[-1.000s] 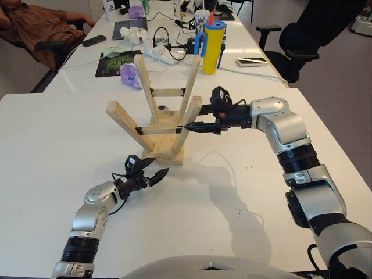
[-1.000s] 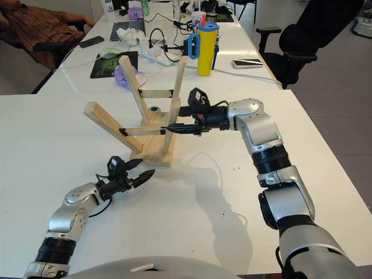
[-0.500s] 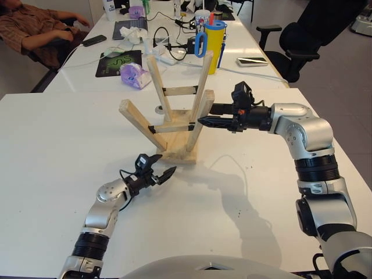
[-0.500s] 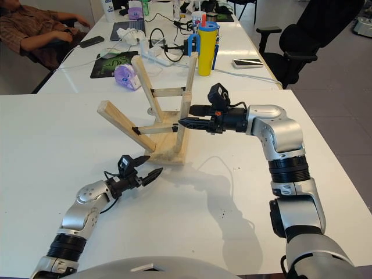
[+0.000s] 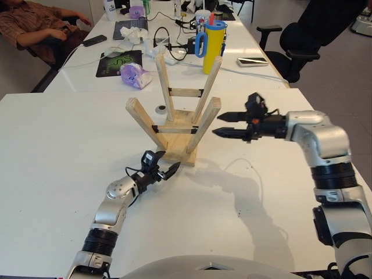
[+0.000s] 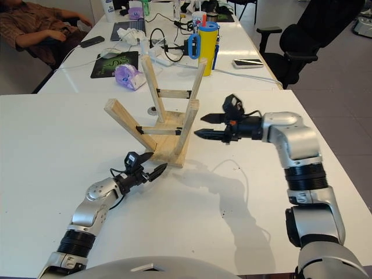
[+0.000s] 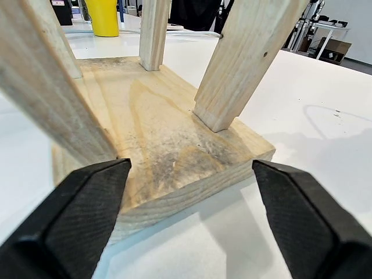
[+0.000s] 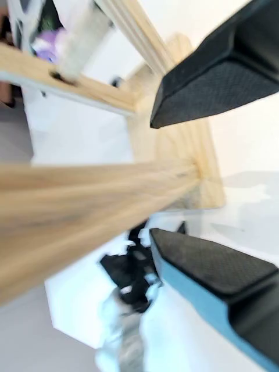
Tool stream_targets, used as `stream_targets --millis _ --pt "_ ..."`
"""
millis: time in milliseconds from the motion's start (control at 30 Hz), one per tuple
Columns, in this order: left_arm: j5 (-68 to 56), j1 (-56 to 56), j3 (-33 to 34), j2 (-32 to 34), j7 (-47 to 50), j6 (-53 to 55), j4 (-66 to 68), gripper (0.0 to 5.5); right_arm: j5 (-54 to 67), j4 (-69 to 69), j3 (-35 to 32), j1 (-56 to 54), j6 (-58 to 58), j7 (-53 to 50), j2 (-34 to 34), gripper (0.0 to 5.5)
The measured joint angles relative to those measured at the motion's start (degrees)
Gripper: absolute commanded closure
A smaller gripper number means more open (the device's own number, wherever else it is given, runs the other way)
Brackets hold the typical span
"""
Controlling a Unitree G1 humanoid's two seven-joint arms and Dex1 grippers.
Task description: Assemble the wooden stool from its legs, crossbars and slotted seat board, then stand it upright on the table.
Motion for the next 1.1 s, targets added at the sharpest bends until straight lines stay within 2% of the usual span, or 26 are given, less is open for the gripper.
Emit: stream_targets --millis 167,267,367,500,567,633,700,733,867,967,1100 --pt "3.8 -1.7 -1.8 0.3 2.0 0.1 1.5 1.57 13.1 0.4 -12.3 -11.1 6.3 -6.8 2.1 3.00" --pt "4.4 -2.1 -2.1 0.7 2.5 0.1 1.9 1.57 15.3 -3.7 -12.7 -13.5 5.4 -13.7 7.6 3.40" --pt "4.9 -2.7 -2.4 0.8 2.5 0.1 2.2 1.57 15.4 -5.8 -12.2 -14.1 3.1 -21.2 13.8 3.40" --pt "4.9 -2.9 -2.7 0.9 2.3 0.1 2.4 1.57 19.7 -8.3 -15.9 -21.9 -0.3 -33.0 20.4 3.40" --pt "4.9 -2.9 -2.7 1.1 2.3 0.2 2.7 1.57 20.7 -12.1 -14.0 -20.9 -0.9 -36.7 24.2 3.40" --pt "4.8 -3.3 -2.7 1.1 2.3 0.1 2.7 1.57 17.9 -12.5 -7.1 -11.8 -0.1 -38.4 27.9 3.40" --pt "4.8 -3.6 -2.8 1.0 2.3 -0.1 2.5 1.57 13.2 -9.6 -1.4 -4.7 0.5 -40.2 28.3 3.40" --pt "4.8 -3.7 -2.8 1.0 2.3 -0.3 2.5 1.57 11.3 -9.6 1.0 -2.2 -3.3 -40.4 28.2 3.40" --pt "4.9 -3.8 -3.1 0.9 2.5 0.1 3.3 1.57 6.2 -10.2 5.5 -1.1 -9.5 -40.9 26.9 3.40" --pt "5.5 -4.3 -3.8 0.9 2.9 0.2 4.7 1.57 7.8 -9.5 3.9 -1.7 -8.1 -41.1 27.1 3.40" --pt "5.5 -5.3 -3.8 0.7 3.0 0.2 5.5 1.57 19.5 -8.8 -6.2 -6.2 -1.8 -43.3 26.4 3.40"
